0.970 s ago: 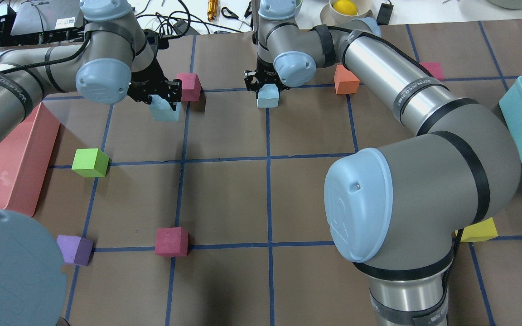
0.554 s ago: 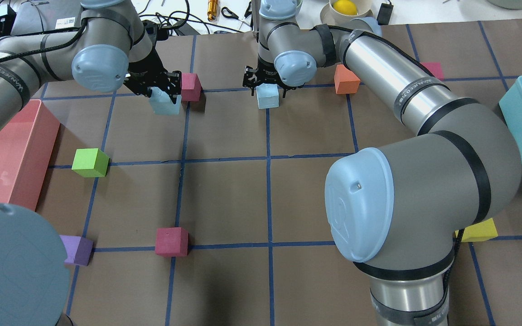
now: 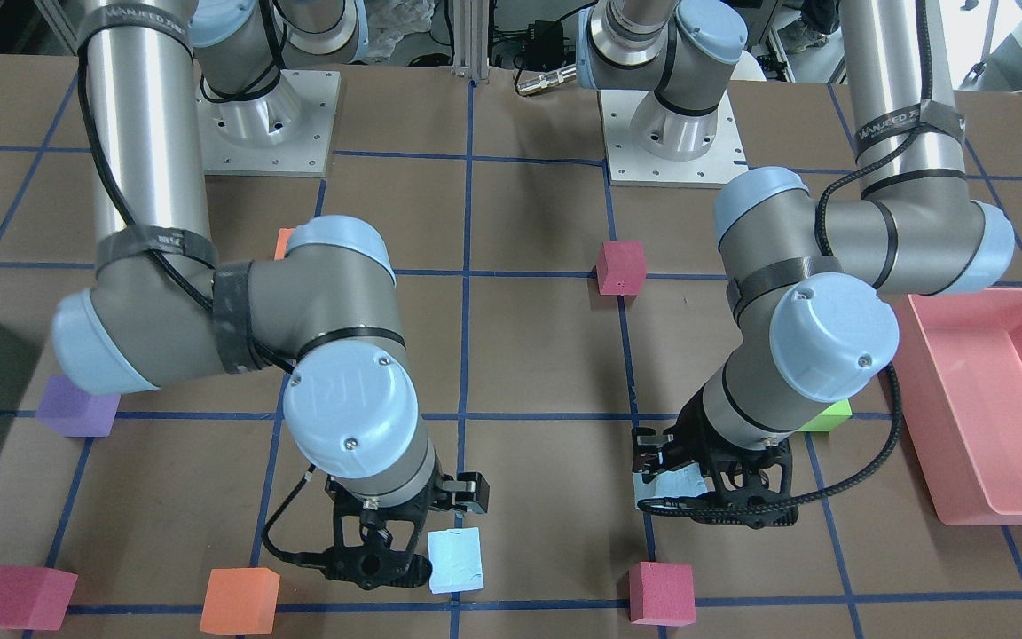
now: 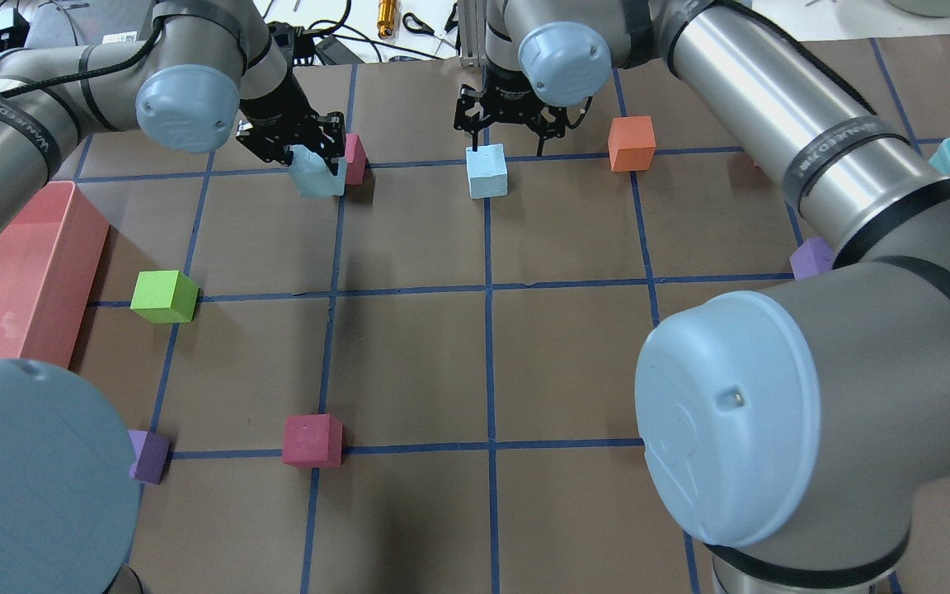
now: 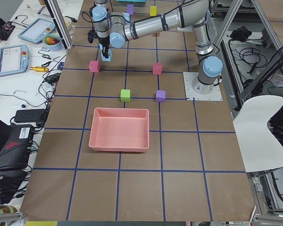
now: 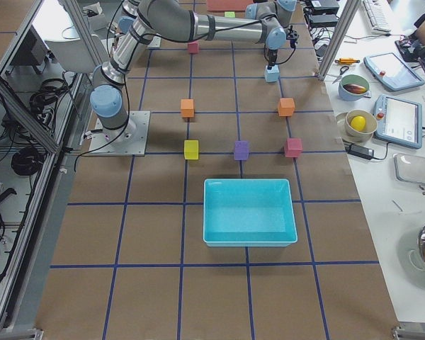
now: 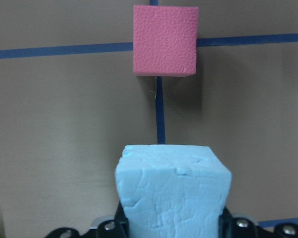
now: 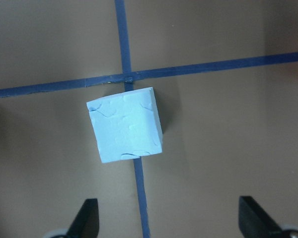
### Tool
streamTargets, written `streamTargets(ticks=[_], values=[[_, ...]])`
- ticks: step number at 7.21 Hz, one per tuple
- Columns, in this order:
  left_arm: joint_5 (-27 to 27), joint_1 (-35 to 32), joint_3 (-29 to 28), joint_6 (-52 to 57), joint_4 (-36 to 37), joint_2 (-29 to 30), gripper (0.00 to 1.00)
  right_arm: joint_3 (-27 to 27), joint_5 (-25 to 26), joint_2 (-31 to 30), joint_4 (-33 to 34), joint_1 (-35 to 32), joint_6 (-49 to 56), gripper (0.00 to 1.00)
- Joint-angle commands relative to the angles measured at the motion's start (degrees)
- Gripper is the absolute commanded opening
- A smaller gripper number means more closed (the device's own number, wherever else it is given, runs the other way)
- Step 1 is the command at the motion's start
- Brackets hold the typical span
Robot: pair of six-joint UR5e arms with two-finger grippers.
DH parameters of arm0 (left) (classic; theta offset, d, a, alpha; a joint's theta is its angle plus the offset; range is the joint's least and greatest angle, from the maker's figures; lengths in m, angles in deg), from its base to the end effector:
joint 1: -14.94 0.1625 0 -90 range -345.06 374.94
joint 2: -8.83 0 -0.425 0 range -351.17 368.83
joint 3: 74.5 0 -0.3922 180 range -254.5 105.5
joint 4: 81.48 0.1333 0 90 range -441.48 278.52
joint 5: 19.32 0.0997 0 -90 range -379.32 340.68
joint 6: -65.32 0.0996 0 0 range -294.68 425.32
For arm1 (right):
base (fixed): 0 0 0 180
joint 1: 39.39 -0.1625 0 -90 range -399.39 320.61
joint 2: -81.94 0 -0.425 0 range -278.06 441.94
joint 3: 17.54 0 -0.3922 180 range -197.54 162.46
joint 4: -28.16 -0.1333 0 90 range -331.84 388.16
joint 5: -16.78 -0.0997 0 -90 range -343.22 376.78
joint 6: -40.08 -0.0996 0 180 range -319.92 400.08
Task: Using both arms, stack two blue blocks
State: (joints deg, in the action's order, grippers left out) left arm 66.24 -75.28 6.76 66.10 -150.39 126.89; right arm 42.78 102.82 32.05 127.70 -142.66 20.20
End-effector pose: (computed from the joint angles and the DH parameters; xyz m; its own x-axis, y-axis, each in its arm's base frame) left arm -0.1436 -0.6722 0.3116 -0.9968 0.0198 0.0770 0.0174 0.9993 -0.0319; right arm 0.3104 -0.7053 0.3156 -0.9914 0.1166 -0.0597 0.1144 0.9927 0.0381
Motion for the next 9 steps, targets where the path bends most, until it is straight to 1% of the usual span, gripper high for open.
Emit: streamTargets(ticks=[1, 2, 4, 5, 6, 7, 8, 9], values=[[0.22, -3.63, -3.28, -4.54, 0.27, 2.69, 0.0, 5.57, 0.53, -8.07, -5.57, 3.76, 4.11, 1.0], [0.14, -4.77, -6.78, -6.82, -0.26, 4.53, 0.0, 11.7, 0.62, -13.86, -6.11, 5.78, 7.72, 1.0], [0.22, -8.9, -11.8, -12.53, -1.13, 7.96, 0.0, 25.84, 1.23, -25.81, -4.81, 7.55, 13.79, 1.0], [0.14, -10.48, -14.61, -16.12, -1.84, 9.54, 0.0, 31.39, 2.89, -30.74, -4.01, 9.39, 14.51, 1.0], [0.22, -12.67, -17.51, -18.86, -2.1, 11.47, 0.0, 34.23, 3.17, -33.66, -4.01, 11.06, 14.35, 1.0], [0.22, -13.39, -19.71, -20.19, -2.11, 13.49, 0.0, 33.82, 3.34, -34.91, -3.92, 12.38, 14.43, 1.0], [0.14, -14.44, -21.21, -21.42, -2.11, 14.9, 0.0, 33.21, 2.3, -35.27, -3.66, 12.74, 14.17, 1.0], [0.22, -16.11, -22.71, -24.13, -2.02, 16.57, 0.0, 32.77, 3.16, -35.71, -4.26, 12.83, 14.43, 1.0]])
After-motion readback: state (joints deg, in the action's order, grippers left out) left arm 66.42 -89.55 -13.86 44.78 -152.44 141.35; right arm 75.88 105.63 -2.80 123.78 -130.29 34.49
